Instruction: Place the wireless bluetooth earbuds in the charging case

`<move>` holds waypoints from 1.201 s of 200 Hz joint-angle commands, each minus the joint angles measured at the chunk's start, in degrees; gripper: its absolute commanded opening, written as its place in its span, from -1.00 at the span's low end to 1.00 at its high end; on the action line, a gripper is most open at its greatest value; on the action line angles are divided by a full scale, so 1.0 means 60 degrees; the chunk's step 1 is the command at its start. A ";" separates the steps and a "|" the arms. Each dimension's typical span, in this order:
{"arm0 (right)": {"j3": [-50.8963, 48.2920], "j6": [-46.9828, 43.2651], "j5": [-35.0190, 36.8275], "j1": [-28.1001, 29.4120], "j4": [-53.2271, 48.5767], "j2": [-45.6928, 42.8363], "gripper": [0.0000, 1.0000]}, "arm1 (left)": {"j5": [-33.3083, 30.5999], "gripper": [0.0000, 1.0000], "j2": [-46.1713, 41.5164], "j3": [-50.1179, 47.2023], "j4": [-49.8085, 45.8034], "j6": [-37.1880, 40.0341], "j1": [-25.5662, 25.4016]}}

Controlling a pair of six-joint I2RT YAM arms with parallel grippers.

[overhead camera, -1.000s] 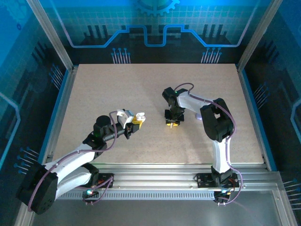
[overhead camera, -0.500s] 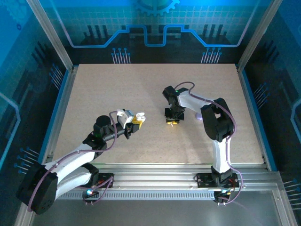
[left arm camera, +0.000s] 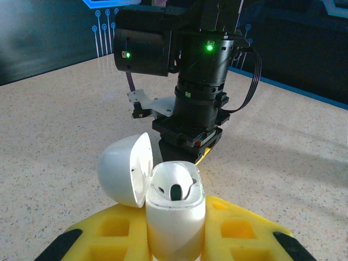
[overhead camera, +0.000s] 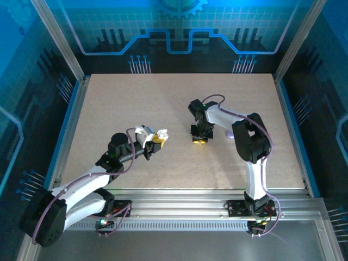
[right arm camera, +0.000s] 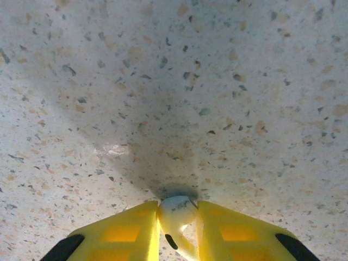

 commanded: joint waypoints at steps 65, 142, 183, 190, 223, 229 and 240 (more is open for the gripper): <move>-0.0253 0.0045 0.0336 -0.0001 -0.0104 -0.0491 -0.65 | -0.0034 -0.78 0.0180 0.0261 0.0163 0.0094 -0.0062; -0.1184 0.0532 0.0692 0.0079 0.0718 -0.2607 -0.65 | 0.0040 -0.79 0.2032 0.0264 0.1923 -0.0646 -0.0184; -0.1770 0.0821 0.0774 0.0097 0.1471 -0.3969 -0.66 | -0.0047 -0.81 0.3578 0.0899 0.3194 -0.1054 -0.0562; -0.1852 0.0841 0.0820 0.0103 0.1605 -0.4181 -0.67 | -0.0137 -0.81 0.3787 0.1046 0.3317 -0.1099 -0.0683; -0.2433 0.1148 0.0797 0.0109 0.2595 -0.5157 -0.67 | -0.0570 -0.81 0.4644 0.1632 0.3803 -0.1357 -0.1131; -0.2519 0.1190 0.0762 0.0119 0.2759 -0.5289 -0.67 | -0.0596 -0.81 0.4780 0.1721 0.3935 -0.1449 -0.1202; -0.2714 0.1293 0.0723 0.0119 0.3158 -0.5543 -0.68 | -0.0648 -0.81 0.5028 0.1878 0.4216 -0.1606 -0.1347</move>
